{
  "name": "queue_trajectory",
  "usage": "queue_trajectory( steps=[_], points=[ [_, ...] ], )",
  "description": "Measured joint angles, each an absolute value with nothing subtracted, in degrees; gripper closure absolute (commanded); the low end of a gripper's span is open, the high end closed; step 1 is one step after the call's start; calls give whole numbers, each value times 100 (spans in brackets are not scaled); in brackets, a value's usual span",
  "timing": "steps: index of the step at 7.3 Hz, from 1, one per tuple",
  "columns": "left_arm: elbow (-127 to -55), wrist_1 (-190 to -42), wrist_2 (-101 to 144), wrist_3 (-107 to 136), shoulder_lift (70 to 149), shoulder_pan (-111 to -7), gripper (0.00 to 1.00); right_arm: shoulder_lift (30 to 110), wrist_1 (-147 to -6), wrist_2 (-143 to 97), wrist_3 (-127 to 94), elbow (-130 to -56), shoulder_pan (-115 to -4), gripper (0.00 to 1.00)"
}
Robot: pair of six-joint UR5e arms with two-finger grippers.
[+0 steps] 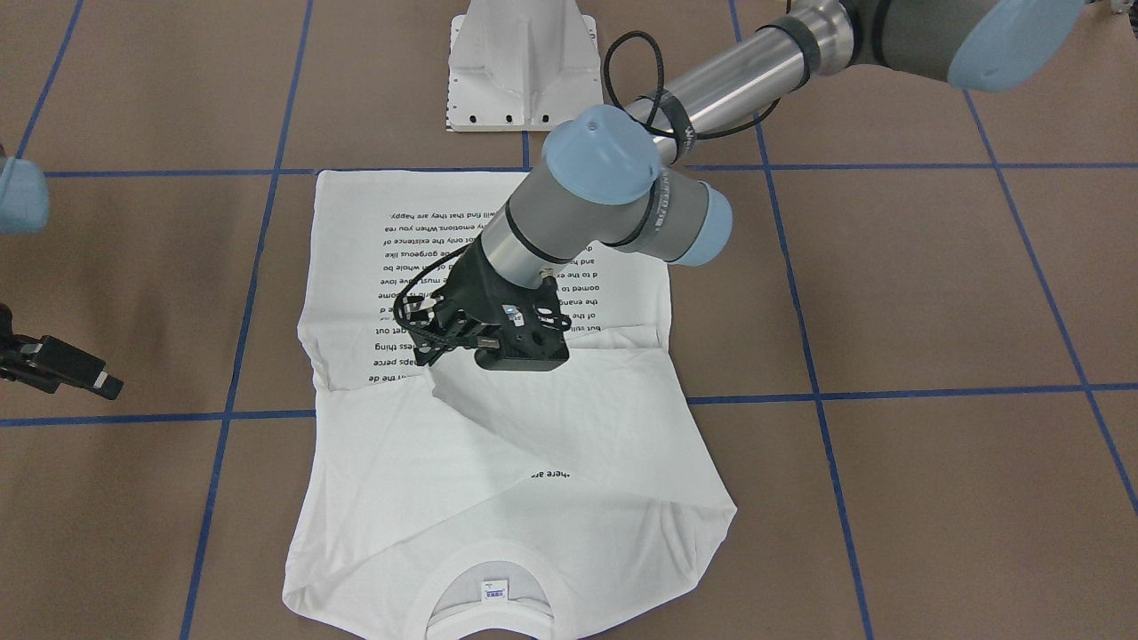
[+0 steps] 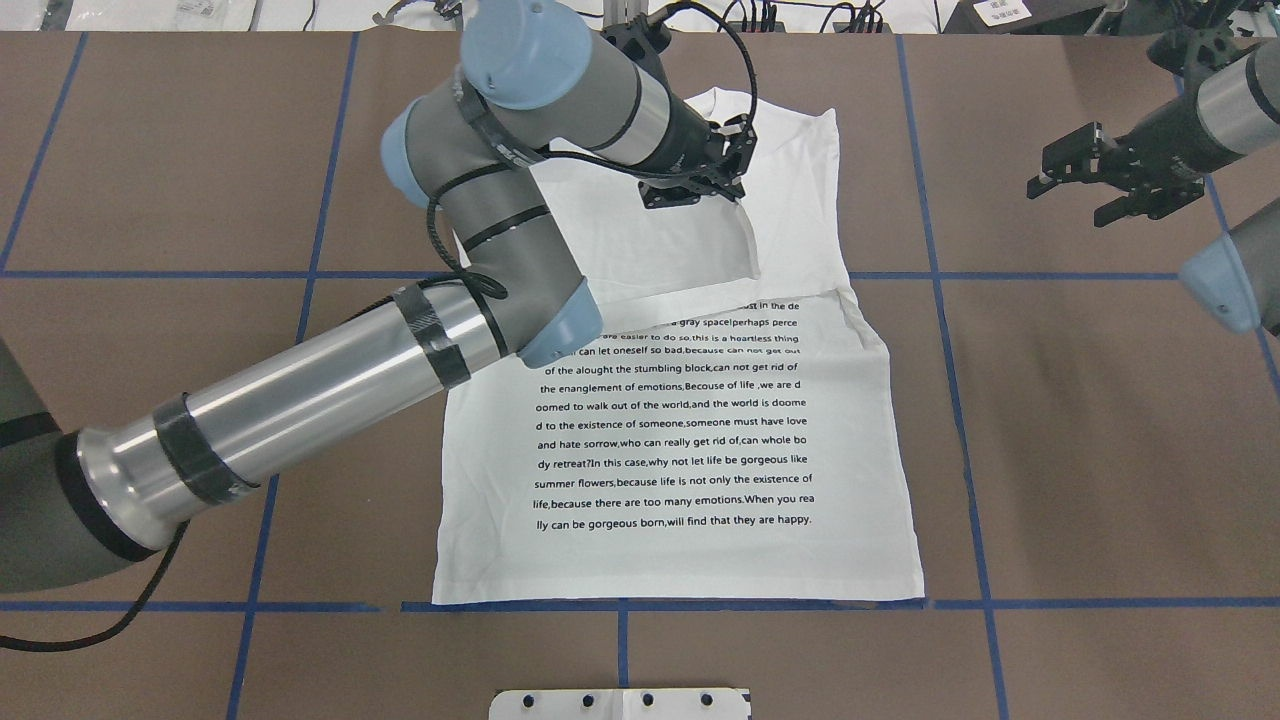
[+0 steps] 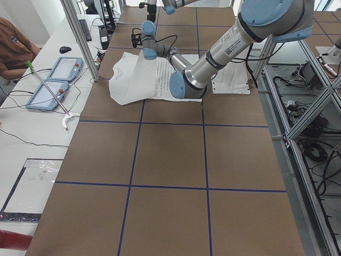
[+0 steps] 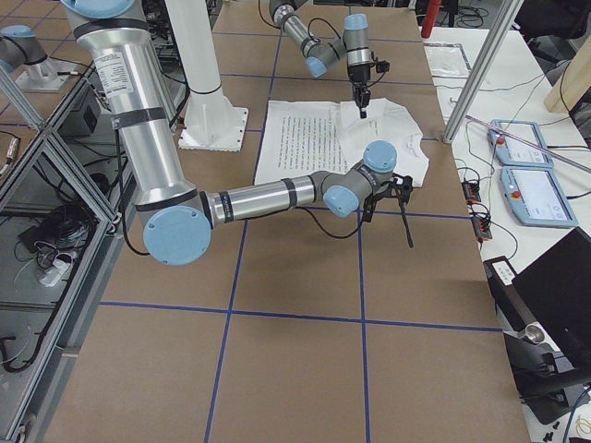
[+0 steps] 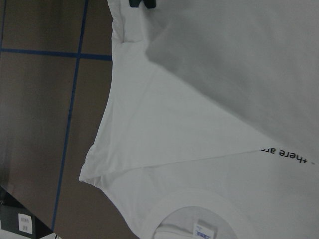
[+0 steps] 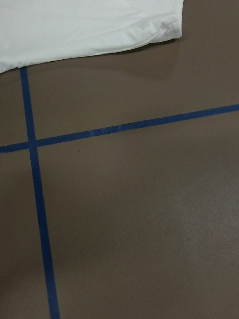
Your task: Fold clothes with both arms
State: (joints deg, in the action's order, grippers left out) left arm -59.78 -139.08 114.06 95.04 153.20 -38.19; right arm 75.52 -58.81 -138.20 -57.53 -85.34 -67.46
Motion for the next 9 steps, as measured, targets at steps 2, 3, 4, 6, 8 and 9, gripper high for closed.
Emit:
queue_trajectory(
  steps=[2, 3, 4, 6, 8, 9],
  points=[
    [-5521, -14172, 10440, 9639, 15765, -3285, 100, 7744, -5711, -14014, -5611, -8525, -6852, 0],
    [-5405, -14232, 10202, 9641, 15840, -3091, 100, 7780, -5675, -14139, -5591, -8525, -6915, 0],
    [-5324, -14264, 10104, 9629, 15875, -2976, 100, 7826, -5660, -14230, -5585, -8539, -6964, 0],
    [-5093, -14313, 9939, 9617, 16041, -2847, 92, 7947, -5636, -14318, -5581, -8607, -6998, 0],
    [-4961, -14389, 9774, 9621, 16148, -2733, 27, 8020, -5619, -14331, -5585, -8665, -7002, 0],
    [-4951, -14400, 9750, 9623, 16164, -2719, 26, 8022, -5617, -14327, -5608, -8678, -7000, 0]
  ],
)
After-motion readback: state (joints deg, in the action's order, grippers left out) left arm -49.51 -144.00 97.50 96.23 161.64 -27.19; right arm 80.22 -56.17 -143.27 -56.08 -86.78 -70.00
